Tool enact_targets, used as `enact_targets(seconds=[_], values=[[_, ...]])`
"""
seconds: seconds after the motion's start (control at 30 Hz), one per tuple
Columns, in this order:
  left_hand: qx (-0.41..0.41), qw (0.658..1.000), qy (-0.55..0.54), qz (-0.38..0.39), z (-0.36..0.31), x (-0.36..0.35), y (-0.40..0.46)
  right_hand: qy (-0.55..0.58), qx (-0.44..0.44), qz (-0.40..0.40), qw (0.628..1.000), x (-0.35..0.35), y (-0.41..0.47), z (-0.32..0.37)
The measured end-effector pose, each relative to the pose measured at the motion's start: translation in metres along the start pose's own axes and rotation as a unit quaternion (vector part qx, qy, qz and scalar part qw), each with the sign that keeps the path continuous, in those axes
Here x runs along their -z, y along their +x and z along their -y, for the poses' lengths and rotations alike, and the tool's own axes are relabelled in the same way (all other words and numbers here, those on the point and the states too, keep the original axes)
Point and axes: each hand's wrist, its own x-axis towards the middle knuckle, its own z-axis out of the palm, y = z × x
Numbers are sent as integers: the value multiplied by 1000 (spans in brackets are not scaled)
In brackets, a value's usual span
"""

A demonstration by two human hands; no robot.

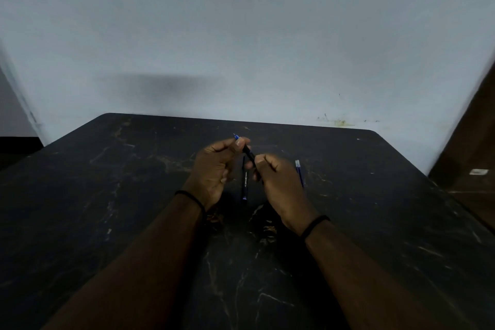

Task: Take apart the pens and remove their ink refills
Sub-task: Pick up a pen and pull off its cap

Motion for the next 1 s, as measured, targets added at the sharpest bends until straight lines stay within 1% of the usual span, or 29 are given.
enact_targets(seconds=[0.07,0.23,0.33,0.4,0.57,0.7,0.83,0.9,1.0], values=[[5,1000,10,-11,0,2,0,-22,31,-2,999,-1,0,-3],[5,1000,4,-9,2,2,-1,-2,31,4,999,-1,-1,-10],[7,1000,-2,-15,3,2,0,-52,53,-27,997,-2,2,-12],[7,1000,2,-18,3,3,-1,-88,55,-33,994,-2,4,-13],[8,1000,3,-13,3,4,-3,-42,63,-38,996,-2,4,-17],[10,1000,-2,-13,1,1,-4,-84,59,-30,994,-2,3,-15],[10,1000,16,-8,1,2,-5,-124,72,-33,989,-1,4,-13],[10,1000,21,-6,0,2,-6,-120,76,-39,989,-1,3,-12],[9,1000,25,-3,0,1,-7,-79,60,-31,995,-1,0,-10]])
